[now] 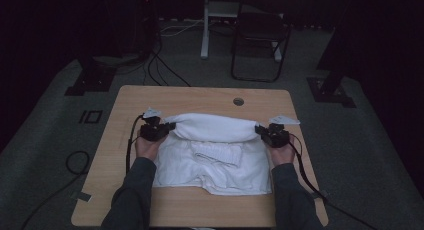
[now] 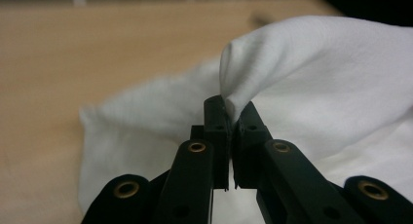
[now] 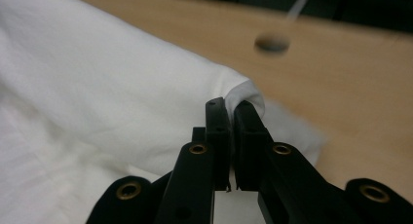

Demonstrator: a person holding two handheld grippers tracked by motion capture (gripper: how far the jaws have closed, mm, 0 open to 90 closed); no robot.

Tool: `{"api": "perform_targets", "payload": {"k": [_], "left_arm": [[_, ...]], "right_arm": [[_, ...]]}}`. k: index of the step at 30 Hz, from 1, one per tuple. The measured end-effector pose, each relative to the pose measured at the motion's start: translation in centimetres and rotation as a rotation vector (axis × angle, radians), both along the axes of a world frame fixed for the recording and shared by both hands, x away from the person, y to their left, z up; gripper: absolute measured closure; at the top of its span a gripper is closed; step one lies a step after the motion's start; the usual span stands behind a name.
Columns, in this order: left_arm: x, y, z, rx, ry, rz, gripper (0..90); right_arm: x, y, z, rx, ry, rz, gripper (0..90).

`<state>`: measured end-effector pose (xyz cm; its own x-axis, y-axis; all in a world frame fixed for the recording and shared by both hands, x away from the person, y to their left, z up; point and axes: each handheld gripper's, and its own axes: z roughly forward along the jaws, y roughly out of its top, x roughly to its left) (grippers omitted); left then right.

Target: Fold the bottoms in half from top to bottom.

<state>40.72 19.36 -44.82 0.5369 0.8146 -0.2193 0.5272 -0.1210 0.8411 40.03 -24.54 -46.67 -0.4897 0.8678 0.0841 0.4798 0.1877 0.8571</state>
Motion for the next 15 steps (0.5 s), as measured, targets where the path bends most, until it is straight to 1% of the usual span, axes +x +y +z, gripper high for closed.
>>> {"api": "perform_targets", "payload": {"k": [1, 2, 3, 4, 5, 6, 7, 8, 9, 11, 12, 13, 14, 15], "left_arm": [[-0.6, 0.2, 0.9, -0.018, -0.024, -0.01, 86.9], [-1.1, 0.4, 1.3, -0.023, -0.038, -0.018, 87.0], [-1.6, 0.5, 1.7, -0.022, -0.044, -0.03, 87.0], [-2.2, 0.7, 1.8, -0.022, -0.043, -0.039, 86.9], [-2.6, 0.8, 1.7, -0.017, -0.042, -0.046, 86.9], [-3.0, 0.8, 1.4, -0.003, -0.038, -0.052, 86.8], [-3.2, 0.9, 1.0, 0.004, -0.019, -0.052, 86.4], [-3.5, 1.0, 0.4, 0.002, -0.002, -0.053, 86.4], [-3.7, 1.1, -0.2, 0.001, 0.018, -0.057, 86.0], [-4.1, 1.4, -1.3, -0.018, 0.051, -0.071, 83.8], [-4.3, 1.6, -1.6, -0.029, 0.058, -0.072, 83.4], [-4.5, 1.7, -1.7, -0.035, 0.061, -0.076, 81.8], [-4.7, 1.9, -1.6, -0.034, 0.06, -0.088, 77.9], [-4.8, 1.9, -1.5, -0.033, 0.055, -0.083, 67.6]], "right_arm": [[-0.6, -0.3, 1.1, 0.019, -0.041, -0.002, 86.9], [-1.2, -0.6, 1.9, 0.033, -0.076, 0.001, 86.9], [-1.7, -0.8, 2.3, 0.046, -0.095, 0.007, 86.9], [-2.3, -1.0, 2.6, 0.064, -0.103, 0.016, 86.9], [-3.1, -1.1, 2.7, 0.063, -0.111, 0.029, 86.9], [-3.6, -1.0, 2.5, 0.05, -0.11, 0.039, 86.9], [-4.7, -0.8, 1.7, 0.034, -0.086, 0.066, 86.8], [-4.7, -0.8, 1.7, 0.034, -0.086, 0.066, 86.8], [-5.3, -0.7, 1.0, 0.032, -0.066, 0.076, 86.8], [-6.2, -0.5, -0.2, 0.014, -0.035, 0.087, 86.7], [-6.7, -0.5, -0.8, 0.018, -0.021, 0.1, 86.6], [-7.1, -0.5, -1.2, 0.011, -0.013, 0.113, 86.3], [-7.4, -0.5, -1.3, 0.011, -0.008, 0.124, 85.3], [-7.5, -0.7, -1.3, 0.022, 0.004, 0.15, 80.8]]}}
